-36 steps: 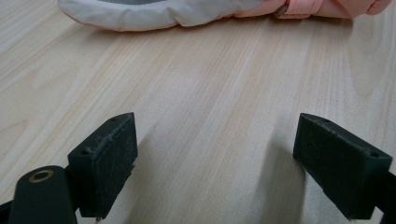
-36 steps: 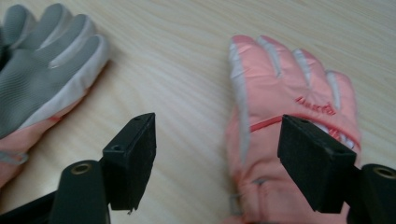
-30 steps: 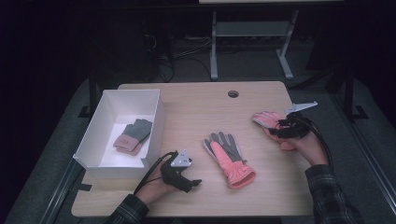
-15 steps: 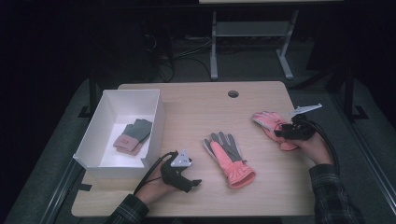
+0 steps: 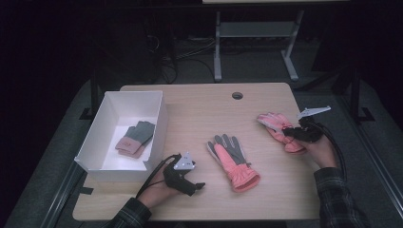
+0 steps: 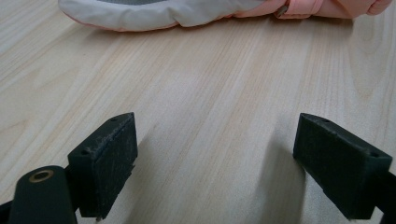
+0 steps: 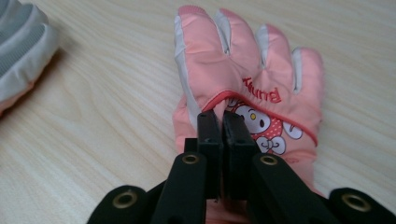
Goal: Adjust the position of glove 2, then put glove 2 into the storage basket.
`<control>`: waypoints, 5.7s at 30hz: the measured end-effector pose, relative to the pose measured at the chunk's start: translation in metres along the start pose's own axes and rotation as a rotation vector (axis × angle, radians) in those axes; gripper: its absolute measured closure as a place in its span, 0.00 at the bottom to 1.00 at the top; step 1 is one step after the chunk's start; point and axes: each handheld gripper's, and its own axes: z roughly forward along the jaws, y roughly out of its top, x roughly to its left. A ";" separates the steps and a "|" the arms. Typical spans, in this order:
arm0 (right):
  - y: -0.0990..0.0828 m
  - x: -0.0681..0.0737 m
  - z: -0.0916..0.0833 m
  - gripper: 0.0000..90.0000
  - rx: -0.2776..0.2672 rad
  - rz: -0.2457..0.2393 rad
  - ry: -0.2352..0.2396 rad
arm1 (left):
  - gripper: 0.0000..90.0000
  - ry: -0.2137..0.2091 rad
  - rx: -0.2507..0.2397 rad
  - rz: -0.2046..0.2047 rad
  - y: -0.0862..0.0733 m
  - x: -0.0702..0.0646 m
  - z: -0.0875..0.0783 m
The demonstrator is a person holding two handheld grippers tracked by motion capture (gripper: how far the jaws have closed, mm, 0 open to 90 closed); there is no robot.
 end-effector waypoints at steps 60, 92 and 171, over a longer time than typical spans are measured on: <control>0.037 0.100 -0.041 0.98 -0.063 -0.094 0.126 | 0.93 -0.172 -0.065 0.039 0.080 -0.051 0.058; 0.050 0.172 -0.014 0.98 -0.013 -0.248 0.268 | 0.15 0.065 0.017 -0.081 0.014 -0.006 0.001; -0.037 0.183 0.022 1.00 0.104 -0.266 0.452 | 1.00 -0.028 0.004 -0.141 0.070 0.028 0.036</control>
